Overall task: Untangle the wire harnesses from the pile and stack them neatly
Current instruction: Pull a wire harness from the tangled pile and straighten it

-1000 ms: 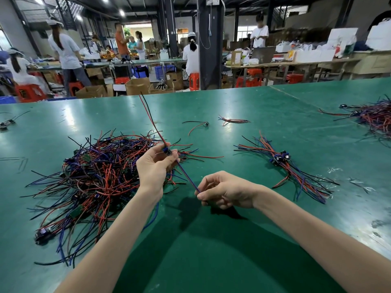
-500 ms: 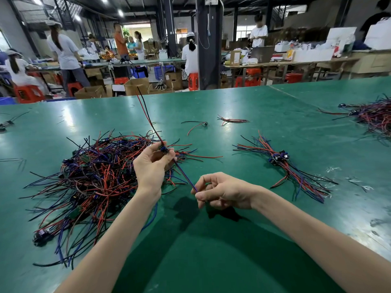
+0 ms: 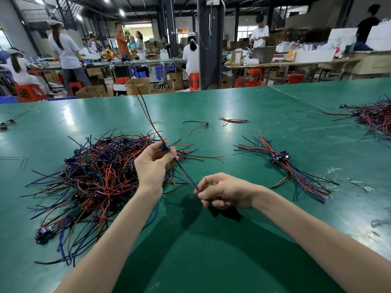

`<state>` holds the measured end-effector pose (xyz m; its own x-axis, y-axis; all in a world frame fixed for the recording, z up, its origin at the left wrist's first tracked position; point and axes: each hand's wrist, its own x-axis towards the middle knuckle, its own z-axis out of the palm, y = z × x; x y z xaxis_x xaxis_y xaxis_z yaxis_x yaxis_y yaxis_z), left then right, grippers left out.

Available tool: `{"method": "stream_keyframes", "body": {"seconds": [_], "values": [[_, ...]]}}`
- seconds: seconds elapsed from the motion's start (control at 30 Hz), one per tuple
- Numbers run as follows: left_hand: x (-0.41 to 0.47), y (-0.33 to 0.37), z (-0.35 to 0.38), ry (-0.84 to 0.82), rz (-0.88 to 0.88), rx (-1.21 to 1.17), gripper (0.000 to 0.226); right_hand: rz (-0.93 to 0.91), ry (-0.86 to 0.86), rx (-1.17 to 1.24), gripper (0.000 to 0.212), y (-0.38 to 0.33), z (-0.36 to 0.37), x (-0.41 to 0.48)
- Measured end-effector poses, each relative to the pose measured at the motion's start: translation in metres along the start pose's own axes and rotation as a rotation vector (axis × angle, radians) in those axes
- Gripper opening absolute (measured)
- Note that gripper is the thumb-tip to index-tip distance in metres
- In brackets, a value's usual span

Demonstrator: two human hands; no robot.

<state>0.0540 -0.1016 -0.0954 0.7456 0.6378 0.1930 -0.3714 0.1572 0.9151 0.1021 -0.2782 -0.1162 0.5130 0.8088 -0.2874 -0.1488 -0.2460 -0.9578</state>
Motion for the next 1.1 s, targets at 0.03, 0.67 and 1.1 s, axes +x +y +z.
{"method": "stream_keyframes", "body": {"seconds": [0.03,0.67,1.1], "values": [[0.0,0.001,0.0,0.0,0.002,0.001,0.026,-0.024,-0.02,-0.024,0.009,0.0,0.0,-0.001],[-0.006,0.002,0.004,0.003,-0.023,-0.005,0.027,-0.045,-0.041,-0.191,0.018,-0.002,-0.011,-0.006],[-0.018,-0.007,0.016,-0.096,-0.182,-0.109,0.023,-0.109,0.027,-0.071,0.042,-0.016,-0.021,-0.009]]}}
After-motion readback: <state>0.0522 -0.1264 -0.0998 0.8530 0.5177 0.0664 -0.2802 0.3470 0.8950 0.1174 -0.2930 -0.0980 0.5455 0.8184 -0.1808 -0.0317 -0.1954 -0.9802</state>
